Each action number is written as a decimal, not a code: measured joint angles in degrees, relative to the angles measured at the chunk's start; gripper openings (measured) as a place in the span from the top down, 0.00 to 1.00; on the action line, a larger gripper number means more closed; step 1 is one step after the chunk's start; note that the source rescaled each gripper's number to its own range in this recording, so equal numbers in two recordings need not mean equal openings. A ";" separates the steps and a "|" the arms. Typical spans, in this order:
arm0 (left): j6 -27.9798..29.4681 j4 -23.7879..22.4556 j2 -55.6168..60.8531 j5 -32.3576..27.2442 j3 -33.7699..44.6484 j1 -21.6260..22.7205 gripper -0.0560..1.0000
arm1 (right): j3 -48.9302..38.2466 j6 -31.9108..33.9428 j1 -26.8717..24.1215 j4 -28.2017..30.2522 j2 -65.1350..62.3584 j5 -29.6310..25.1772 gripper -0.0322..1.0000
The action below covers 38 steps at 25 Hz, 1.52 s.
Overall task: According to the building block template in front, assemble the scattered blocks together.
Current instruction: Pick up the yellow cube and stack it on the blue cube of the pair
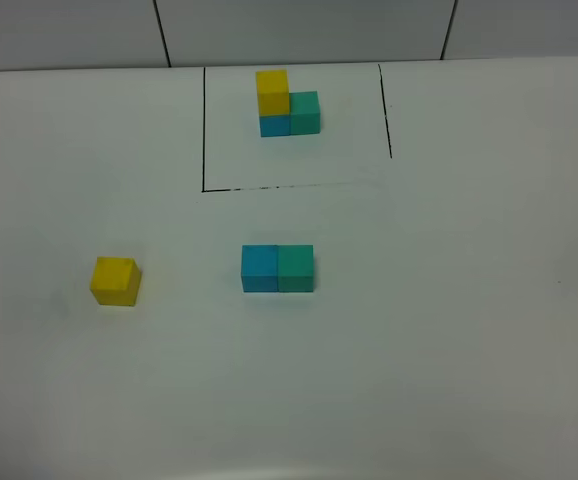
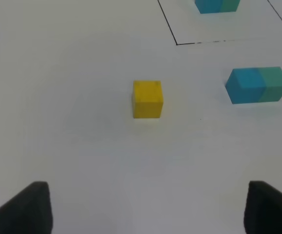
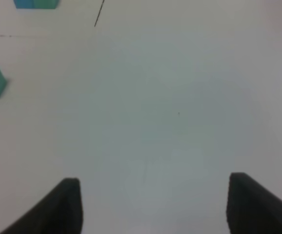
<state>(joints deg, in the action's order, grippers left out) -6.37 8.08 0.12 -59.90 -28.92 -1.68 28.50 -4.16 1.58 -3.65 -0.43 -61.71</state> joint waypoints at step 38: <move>1.16 2.53 -78.22 9.96 -32.50 -5.39 0.00 | 0.00 0.35 0.00 -0.05 0.00 0.00 0.65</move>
<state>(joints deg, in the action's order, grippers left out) -5.21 10.61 -78.10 -49.94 -61.41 -7.07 28.50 -3.81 1.58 -3.69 -0.43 -61.71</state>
